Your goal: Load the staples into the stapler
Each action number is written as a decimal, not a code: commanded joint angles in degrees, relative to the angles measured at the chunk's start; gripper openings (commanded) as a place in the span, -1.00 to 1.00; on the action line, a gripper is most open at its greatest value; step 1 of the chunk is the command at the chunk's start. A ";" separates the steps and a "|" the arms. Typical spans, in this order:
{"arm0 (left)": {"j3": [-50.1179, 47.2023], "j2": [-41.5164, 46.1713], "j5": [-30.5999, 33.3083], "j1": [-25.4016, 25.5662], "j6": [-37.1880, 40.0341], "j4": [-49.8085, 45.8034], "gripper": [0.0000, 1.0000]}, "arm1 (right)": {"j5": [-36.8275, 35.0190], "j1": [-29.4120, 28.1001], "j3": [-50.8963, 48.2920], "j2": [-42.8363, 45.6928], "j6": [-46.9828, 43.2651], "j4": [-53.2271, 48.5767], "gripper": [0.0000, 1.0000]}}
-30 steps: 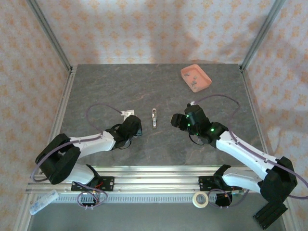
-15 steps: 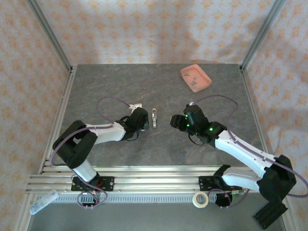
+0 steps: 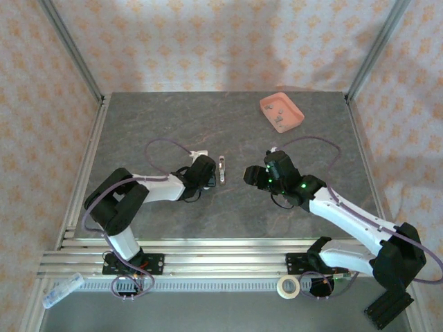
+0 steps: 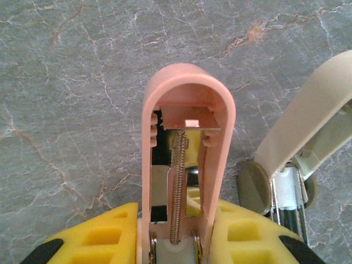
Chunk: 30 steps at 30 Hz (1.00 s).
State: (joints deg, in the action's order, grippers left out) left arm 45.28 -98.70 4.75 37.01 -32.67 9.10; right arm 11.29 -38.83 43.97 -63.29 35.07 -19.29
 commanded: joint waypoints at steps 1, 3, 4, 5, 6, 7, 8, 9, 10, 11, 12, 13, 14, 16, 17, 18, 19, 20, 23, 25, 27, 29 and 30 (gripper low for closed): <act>0.83 -1.06 1.24 -0.31 0.77 3.18 -0.57 | 0.41 -0.07 1.02 -0.08 -1.06 0.16 0.15; 0.82 -1.49 1.45 -0.36 0.90 3.66 -0.57 | 0.74 -0.02 1.11 -0.13 -1.12 0.24 0.15; 0.84 -1.75 1.46 -0.36 0.85 3.88 -0.57 | 0.77 -0.03 1.17 -0.17 -1.18 0.26 0.15; 0.93 -1.98 1.44 -0.45 1.02 3.99 -0.57 | 0.81 -0.03 1.22 -0.17 -1.27 0.15 0.15; 0.94 -2.15 1.42 -0.45 1.10 4.21 -0.57 | 0.77 -0.01 1.34 -0.24 -1.38 0.02 0.15; 0.98 -2.27 1.43 -0.43 1.12 4.42 -0.57 | 0.76 -0.02 1.34 -0.21 -1.40 -0.08 0.15; 1.04 -2.49 1.40 -0.40 1.12 4.48 -0.57 | 0.75 -0.03 1.35 -0.26 -1.40 -0.07 0.15; 1.19 -2.77 1.36 -0.54 1.11 4.44 -0.57 | 0.91 -0.02 1.26 -0.26 -1.35 0.01 0.15; 1.22 -2.96 1.40 -0.52 1.20 4.43 -0.57 | 1.01 -0.02 1.21 -0.26 -1.36 0.17 0.15; 1.25 -3.16 1.37 -0.54 1.20 4.42 -0.57 | 1.12 -0.02 1.21 -0.26 -1.29 0.24 0.15; 1.28 -3.34 1.41 -0.62 1.20 4.45 -0.56 | 1.19 -0.05 1.21 -0.26 -1.23 0.38 0.15; 1.26 -3.51 1.48 -0.56 1.20 4.48 -0.56 | 1.30 -0.06 1.21 -0.20 -1.21 0.38 0.15; 1.20 -3.57 1.59 -0.68 1.24 4.52 -0.55 | 1.28 -0.02 1.21 -0.17 -1.18 0.35 0.15; 1.09 -3.70 1.59 -0.71 1.37 4.61 -0.54 | 1.20 -0.02 1.17 -0.08 -1.23 0.12 0.15; 1.09 -3.72 1.60 -0.65 1.42 4.53 -0.53 | 1.21 -0.02 1.12 0.00 -1.21 0.05 0.15; 1.11 -3.66 1.50 -0.65 1.46 4.39 -0.52 | 1.22 -0.02 1.19 0.03 -1.17 -0.09 0.15; 1.00 -3.61 1.49 -0.71 1.54 4.35 -0.51 | 1.20 -0.03 1.21 0.09 -1.23 -0.14 0.15; 0.92 -3.57 1.52 -0.72 1.55 4.26 -0.49 | 1.23 -0.02 1.21 0.14 -1.22 -0.27 0.15; 0.49 -2.81 1.67 -0.67 1.56 4.18 -0.41 | 1.21 -0.02 1.22 0.27 -1.21 -0.31 0.15; 0.14 -2.06 1.83 -0.70 1.55 3.92 -0.32 | 1.19 -0.02 1.33 0.27 -1.15 -0.31 0.15; -0.08 -1.28 2.09 -0.72 1.72 3.46 -0.25 | 1.20 -0.02 1.41 0.27 -1.27 -0.41 0.15; -0.08 -0.40 2.09 -0.71 1.73 2.77 -0.19 | 1.20 -0.02 1.61 0.27 -1.21 -0.56 0.15; -0.17 0.12 2.17 -0.69 1.73 2.36 -0.15 | 1.19 -0.03 1.71 0.27 -1.30 -0.65 0.15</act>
State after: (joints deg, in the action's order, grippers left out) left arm 45.28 -100.84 4.99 36.95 -31.44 12.23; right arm 12.49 -38.83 43.99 -63.29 34.65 -19.29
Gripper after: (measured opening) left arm 0.414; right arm 0.577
